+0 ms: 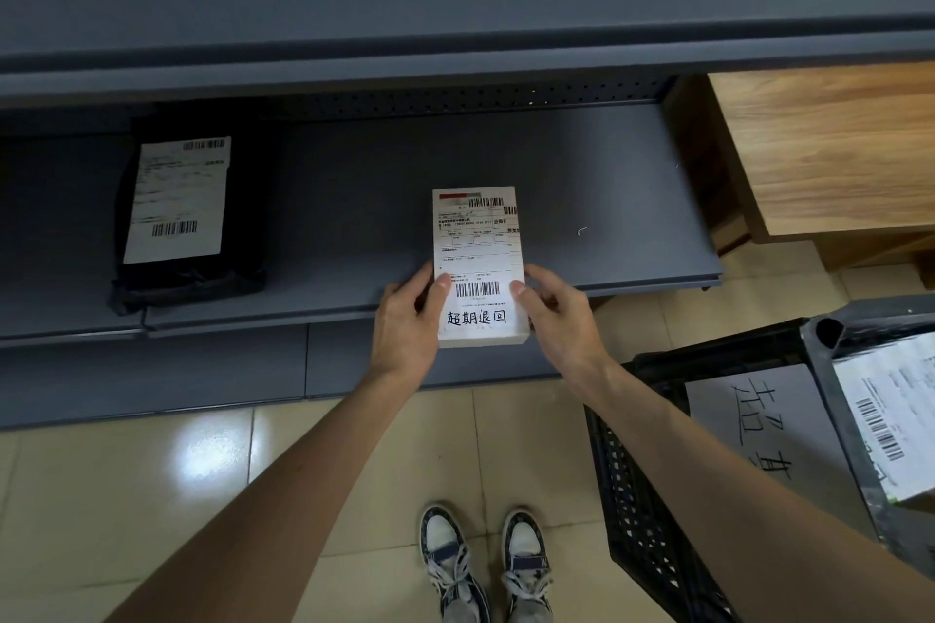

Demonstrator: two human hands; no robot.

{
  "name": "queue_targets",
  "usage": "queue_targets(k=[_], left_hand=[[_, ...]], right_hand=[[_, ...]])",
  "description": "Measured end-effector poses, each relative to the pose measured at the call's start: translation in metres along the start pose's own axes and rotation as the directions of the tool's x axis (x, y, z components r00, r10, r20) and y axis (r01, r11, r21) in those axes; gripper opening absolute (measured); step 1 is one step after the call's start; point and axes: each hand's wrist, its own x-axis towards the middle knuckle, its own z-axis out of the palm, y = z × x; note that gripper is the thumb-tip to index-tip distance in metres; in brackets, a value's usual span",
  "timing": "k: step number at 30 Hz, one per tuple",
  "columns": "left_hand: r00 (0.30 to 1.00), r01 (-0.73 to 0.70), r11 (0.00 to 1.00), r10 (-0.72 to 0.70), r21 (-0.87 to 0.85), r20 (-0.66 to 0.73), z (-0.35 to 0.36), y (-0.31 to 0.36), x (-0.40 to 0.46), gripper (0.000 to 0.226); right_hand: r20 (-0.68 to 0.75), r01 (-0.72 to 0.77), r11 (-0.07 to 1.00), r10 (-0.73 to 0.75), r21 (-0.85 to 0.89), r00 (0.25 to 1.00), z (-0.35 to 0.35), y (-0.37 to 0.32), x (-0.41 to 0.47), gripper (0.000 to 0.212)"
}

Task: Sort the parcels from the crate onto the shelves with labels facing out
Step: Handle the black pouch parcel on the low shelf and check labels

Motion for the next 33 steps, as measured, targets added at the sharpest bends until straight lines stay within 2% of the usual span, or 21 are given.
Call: queue_targets(k=[4,9,14,19,28,33], left_hand=[[1.0,0.001,0.998,0.0,-0.067,0.006,0.001,-0.005,-0.003,0.047],[0.999,-0.031,0.997,0.032,-0.073,0.008,0.001,-0.008,-0.01,0.042],[0.998,-0.06,0.985,0.057,-0.162,-0.02,0.005,-0.007,-0.024,0.042],[0.995,-0.094,0.972,0.088,-0.215,-0.036,0.008,-0.003,-0.038,0.044],[0.993,-0.114,0.974,0.104,-0.197,-0.06,0.01,-0.007,-0.039,0.043],[0.994,-0.113,0.952,0.11,-0.286,-0.028,0.001,0.014,-0.07,0.046]], right_hand=[[0.015,0.034,0.999,-0.035,0.018,0.999,-0.001,0.001,-0.003,0.026],[0.037,0.049,0.998,-0.051,0.042,0.998,-0.001,0.007,-0.008,0.029],[0.091,0.062,0.997,-0.067,0.047,0.994,-0.004,0.018,-0.013,0.04],[0.135,0.05,0.996,-0.06,0.072,0.989,-0.008,0.023,-0.019,0.037],[0.126,0.038,0.993,-0.051,0.108,0.991,-0.007,0.022,-0.023,0.038],[0.147,0.042,0.993,-0.058,0.111,0.987,-0.014,0.004,-0.048,0.039]])
